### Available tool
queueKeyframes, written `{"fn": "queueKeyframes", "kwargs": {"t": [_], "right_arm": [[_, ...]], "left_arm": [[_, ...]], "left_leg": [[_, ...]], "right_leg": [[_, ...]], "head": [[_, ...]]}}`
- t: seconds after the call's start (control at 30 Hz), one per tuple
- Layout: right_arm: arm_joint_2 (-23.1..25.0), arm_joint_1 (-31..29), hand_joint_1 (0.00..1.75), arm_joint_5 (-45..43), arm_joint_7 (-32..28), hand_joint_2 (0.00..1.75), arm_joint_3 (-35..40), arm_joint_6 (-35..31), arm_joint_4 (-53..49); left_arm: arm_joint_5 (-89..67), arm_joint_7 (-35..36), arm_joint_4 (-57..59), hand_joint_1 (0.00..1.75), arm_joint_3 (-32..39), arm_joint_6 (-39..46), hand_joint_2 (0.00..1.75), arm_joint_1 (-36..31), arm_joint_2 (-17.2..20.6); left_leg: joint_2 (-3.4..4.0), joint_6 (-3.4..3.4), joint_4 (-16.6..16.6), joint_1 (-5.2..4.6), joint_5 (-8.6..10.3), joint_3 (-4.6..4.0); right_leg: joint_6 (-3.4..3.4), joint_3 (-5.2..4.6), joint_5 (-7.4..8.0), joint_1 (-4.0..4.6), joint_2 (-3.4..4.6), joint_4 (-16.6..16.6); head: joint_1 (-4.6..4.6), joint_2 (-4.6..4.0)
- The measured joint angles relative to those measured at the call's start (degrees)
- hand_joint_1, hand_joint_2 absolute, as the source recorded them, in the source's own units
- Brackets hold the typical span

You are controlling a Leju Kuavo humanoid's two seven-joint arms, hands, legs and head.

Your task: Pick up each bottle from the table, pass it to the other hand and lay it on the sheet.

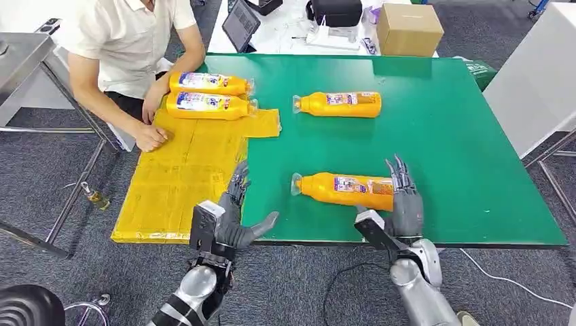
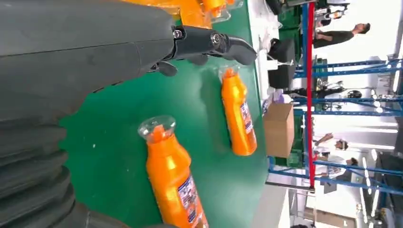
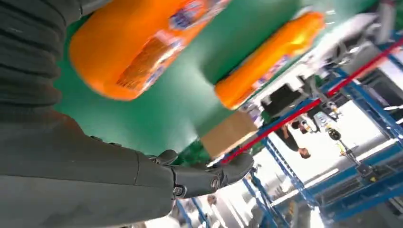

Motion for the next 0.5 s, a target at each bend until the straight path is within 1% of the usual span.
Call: {"fn": "queueKeyframes", "kwargs": {"t": [0.13, 0.23, 0.27, 0.3, 0.37, 0.5], "right_arm": [[-0.17, -0.13, 0.0, 0.81, 0.33, 1.75, 0.0, -0.48, 0.61], [-0.55, -0.52, 0.0, 3.67, 2.08, 1.75, 0.02, -1.13, 2.34], [-1.01, -1.35, 0.0, 8.39, 6.04, 1.75, 0.72, 0.05, 5.7], [-2.9, -1.93, 0.0, 13.37, 10.78, 1.75, 3.1, 3.46, 8.32], [-4.22, -2.17, 0.0, 15.89, 13.51, 1.75, 4.39, 4.62, 8.63], [-5.38, -3.13, 0.0, 18.07, 16.31, 1.75, 5.64, 5.18, 9.09]], "left_arm": [[-0.02, 0.0, 0.11, 0.0, -0.22, 0.0, 1.75, -0.01, -0.13], [0.13, 0.15, 0.55, 0.0, -0.33, -0.02, 1.75, -0.05, -0.42], [0.66, 0.48, 1.2, 0.0, -0.35, -0.18, 1.75, -0.27, -0.85], [0.66, 1.31, 1.57, 0.0, -0.48, -0.46, 1.75, -0.36, -1.25], [0.61, 1.66, 1.57, 0.0, -0.63, -0.77, 1.75, -0.35, -1.27], [0.55, 1.81, 1.64, 0.0, -0.68, -0.79, 1.75, -0.34, -1.35]], "left_leg": [[0.0, 0.0, 0.0, 0.0, 0.0, 0.0], [0.0, 0.0, 0.0, 0.0, -0.01, -0.01], [0.0, 0.0, 0.0, 0.0, -0.01, 0.0], [-0.01, 0.0, 0.0, 0.0, 0.0, -0.01], [-0.01, 0.0, 0.0, -0.01, 0.0, -0.01], [-0.01, 0.0, 0.0, -0.01, 0.0, -0.01]], "right_leg": [[0.0, 0.0, 0.0, 0.0, 0.0, 0.0], [0.0, 0.0, 0.0, 0.0, 0.0, 0.0], [0.0, -0.01, 0.0, 0.0, 0.0, 0.0], [0.0, 0.0, 0.0, 0.0, -0.01, 0.0], [0.0, 0.0, 0.0, 0.0, -0.01, 0.0], [0.0, 0.0, 0.0, 0.0, -0.01, 0.0]], "head": [[0.0, 0.0], [0.0, 0.0], [-0.02, 0.0], [0.0, 0.0], [0.0, 0.0], [-0.02, 0.0]]}}
